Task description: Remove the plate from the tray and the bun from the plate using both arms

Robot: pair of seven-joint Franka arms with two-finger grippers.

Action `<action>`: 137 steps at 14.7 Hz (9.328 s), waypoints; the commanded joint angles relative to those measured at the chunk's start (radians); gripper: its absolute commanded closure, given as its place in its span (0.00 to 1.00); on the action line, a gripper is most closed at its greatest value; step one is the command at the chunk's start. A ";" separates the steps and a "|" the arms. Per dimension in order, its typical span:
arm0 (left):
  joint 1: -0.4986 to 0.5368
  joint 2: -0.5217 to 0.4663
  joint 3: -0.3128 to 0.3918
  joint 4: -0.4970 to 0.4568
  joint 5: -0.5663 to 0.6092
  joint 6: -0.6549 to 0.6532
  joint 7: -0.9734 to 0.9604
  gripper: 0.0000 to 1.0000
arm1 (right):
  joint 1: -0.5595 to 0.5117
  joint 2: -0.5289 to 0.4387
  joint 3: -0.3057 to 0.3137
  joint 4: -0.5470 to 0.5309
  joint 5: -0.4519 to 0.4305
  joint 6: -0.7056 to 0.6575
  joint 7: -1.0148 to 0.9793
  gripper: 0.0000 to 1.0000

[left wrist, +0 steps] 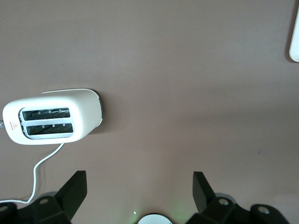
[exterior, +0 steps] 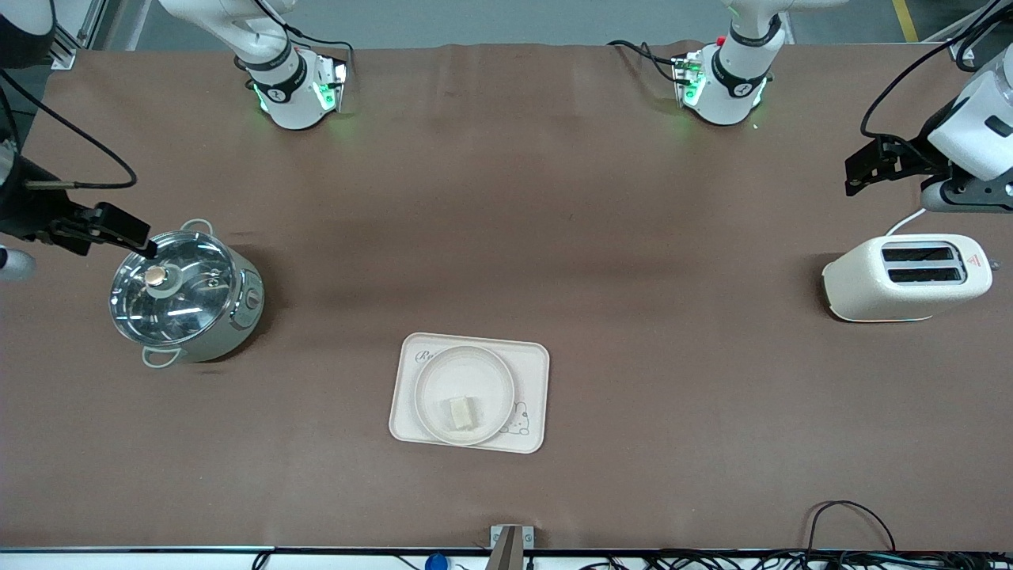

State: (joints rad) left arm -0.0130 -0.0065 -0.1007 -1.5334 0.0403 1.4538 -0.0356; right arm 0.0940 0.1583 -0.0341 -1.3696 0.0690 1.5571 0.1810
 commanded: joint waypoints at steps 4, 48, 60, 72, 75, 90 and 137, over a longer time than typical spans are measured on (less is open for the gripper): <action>0.004 0.000 0.000 0.009 -0.013 -0.004 -0.004 0.00 | 0.110 0.079 0.000 -0.013 0.008 0.139 0.176 0.00; 0.002 0.048 0.000 0.012 -0.010 0.043 -0.004 0.00 | 0.377 0.718 0.013 -0.016 0.144 0.893 0.509 0.88; -0.001 0.045 0.000 0.010 -0.010 0.040 -0.004 0.00 | 0.314 0.629 0.105 -0.006 0.173 0.795 0.494 1.00; 0.001 0.046 0.000 0.012 -0.010 0.042 -0.004 0.00 | 0.312 0.287 0.111 -0.414 0.183 0.750 0.394 1.00; 0.001 0.046 0.000 0.012 -0.010 0.043 -0.004 0.00 | 0.337 0.215 0.137 -0.573 0.183 0.837 0.393 1.00; 0.005 0.053 0.000 0.013 -0.008 0.054 -0.004 0.00 | 0.444 0.141 0.192 -0.916 0.184 1.198 0.397 0.99; -0.794 0.806 0.013 0.145 0.066 0.775 -1.458 0.05 | -0.145 -0.141 0.032 -0.157 -0.127 0.083 -0.256 0.00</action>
State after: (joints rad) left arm -0.7860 0.7429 -0.1011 -1.4750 0.0871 2.2333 -1.4284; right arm -0.1280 0.0482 0.0887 -1.5225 -0.0462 1.6676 -0.0653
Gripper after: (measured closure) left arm 0.026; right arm 0.000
